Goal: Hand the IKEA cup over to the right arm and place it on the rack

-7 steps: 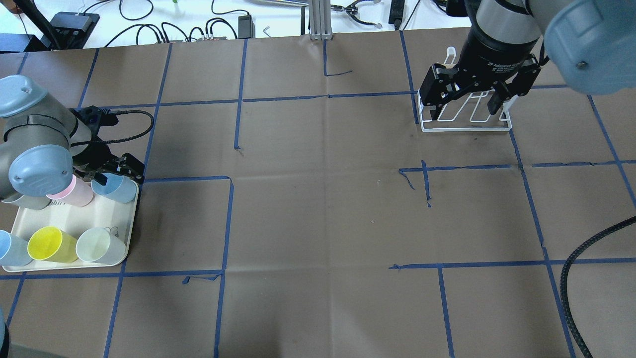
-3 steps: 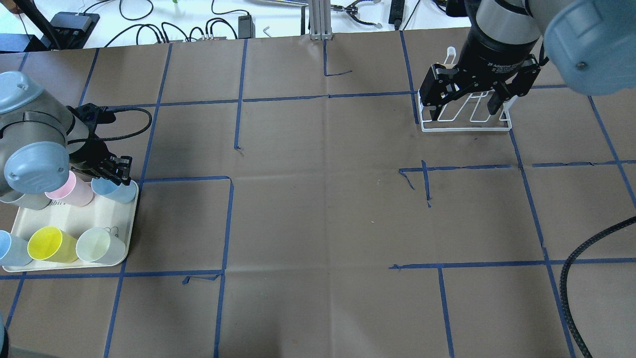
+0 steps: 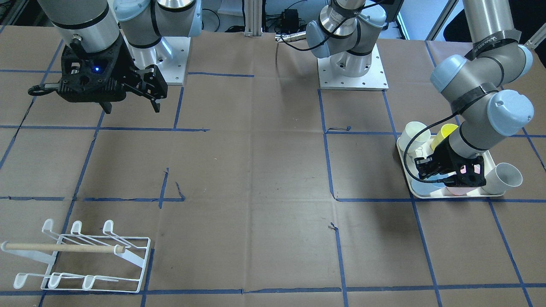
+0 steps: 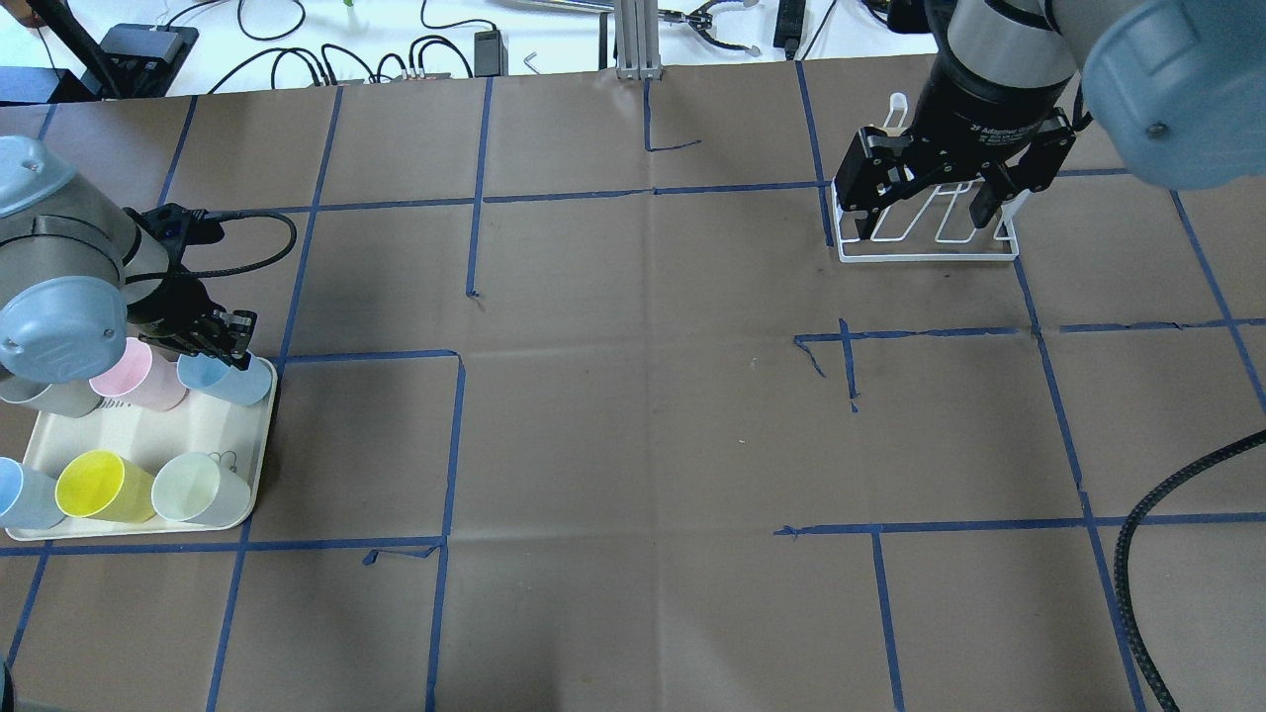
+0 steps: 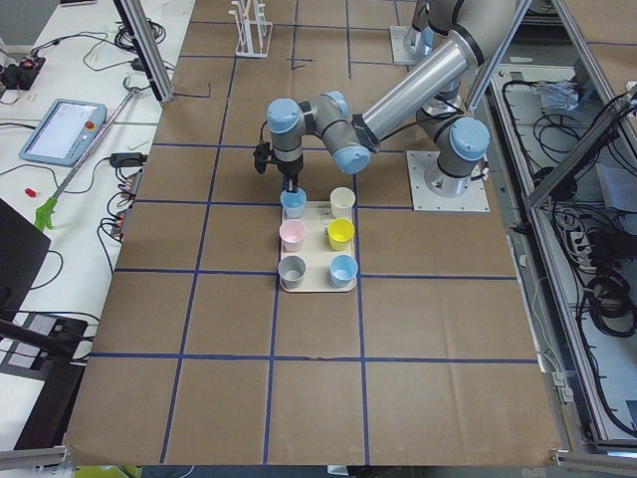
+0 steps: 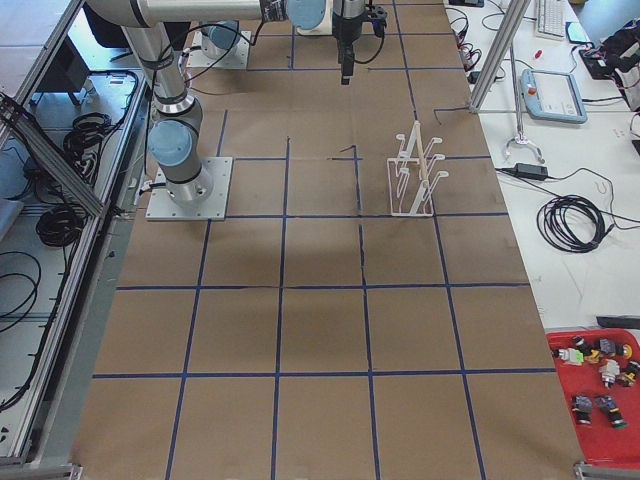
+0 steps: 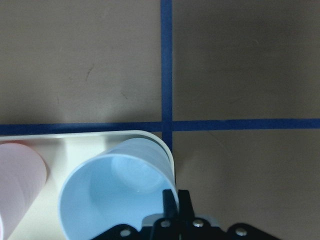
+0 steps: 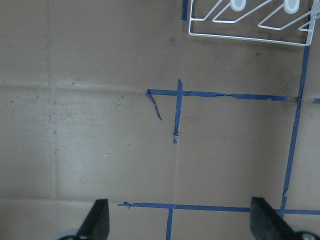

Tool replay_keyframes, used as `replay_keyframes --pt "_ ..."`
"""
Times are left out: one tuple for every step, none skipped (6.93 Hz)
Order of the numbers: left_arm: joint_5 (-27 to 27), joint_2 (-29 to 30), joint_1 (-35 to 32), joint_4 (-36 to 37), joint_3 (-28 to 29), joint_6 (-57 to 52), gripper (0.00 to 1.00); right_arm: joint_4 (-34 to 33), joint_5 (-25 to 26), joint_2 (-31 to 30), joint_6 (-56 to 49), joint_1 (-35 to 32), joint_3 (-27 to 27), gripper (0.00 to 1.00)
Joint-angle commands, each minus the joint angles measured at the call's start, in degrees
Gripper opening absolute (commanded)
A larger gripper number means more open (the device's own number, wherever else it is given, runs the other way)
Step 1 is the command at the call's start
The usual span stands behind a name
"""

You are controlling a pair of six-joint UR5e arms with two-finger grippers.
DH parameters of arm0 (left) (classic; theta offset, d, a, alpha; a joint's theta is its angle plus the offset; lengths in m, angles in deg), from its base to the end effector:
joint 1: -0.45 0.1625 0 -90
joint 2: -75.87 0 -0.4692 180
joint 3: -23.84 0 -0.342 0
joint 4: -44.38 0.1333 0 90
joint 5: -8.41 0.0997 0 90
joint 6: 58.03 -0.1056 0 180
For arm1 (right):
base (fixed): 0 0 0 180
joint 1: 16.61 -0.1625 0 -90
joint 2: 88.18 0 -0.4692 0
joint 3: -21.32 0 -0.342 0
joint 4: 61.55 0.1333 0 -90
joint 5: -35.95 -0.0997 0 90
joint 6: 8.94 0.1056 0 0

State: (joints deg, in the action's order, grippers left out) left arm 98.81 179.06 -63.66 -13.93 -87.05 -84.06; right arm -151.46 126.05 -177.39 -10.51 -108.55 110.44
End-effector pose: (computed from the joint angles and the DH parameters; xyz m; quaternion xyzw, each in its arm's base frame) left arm 0.0927 -0.4947 0.3180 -0.0013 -0.9998 -0.0203 0.0060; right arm 0.1482 -0.4434 0.5266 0.0306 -0.9995 0.0000 0.0009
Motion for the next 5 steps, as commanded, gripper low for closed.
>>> replay_keyframes --pt "0.1 -4.9 0.0 -8.8 4.2 0.1 0.00 -0.6 -0.5 0.0 0.2 0.0 0.1 1.00" --pt "0.1 -7.4 -0.1 -18.1 9.2 1.0 0.00 -3.0 -3.0 0.4 0.3 0.0 0.8 1.00" --pt "0.0 -7.7 -0.4 -23.4 13.5 2.1 0.00 -10.7 -7.4 1.3 2.9 0.0 2.4 1.00" --pt "-0.3 -7.5 -0.7 -26.3 16.7 2.6 0.00 -18.3 -8.3 0.7 8.8 0.0 4.4 1.00" --pt "-0.5 -6.9 -0.8 -26.8 18.1 2.6 0.00 -25.7 -12.8 0.6 15.4 -0.1 6.2 1.00"
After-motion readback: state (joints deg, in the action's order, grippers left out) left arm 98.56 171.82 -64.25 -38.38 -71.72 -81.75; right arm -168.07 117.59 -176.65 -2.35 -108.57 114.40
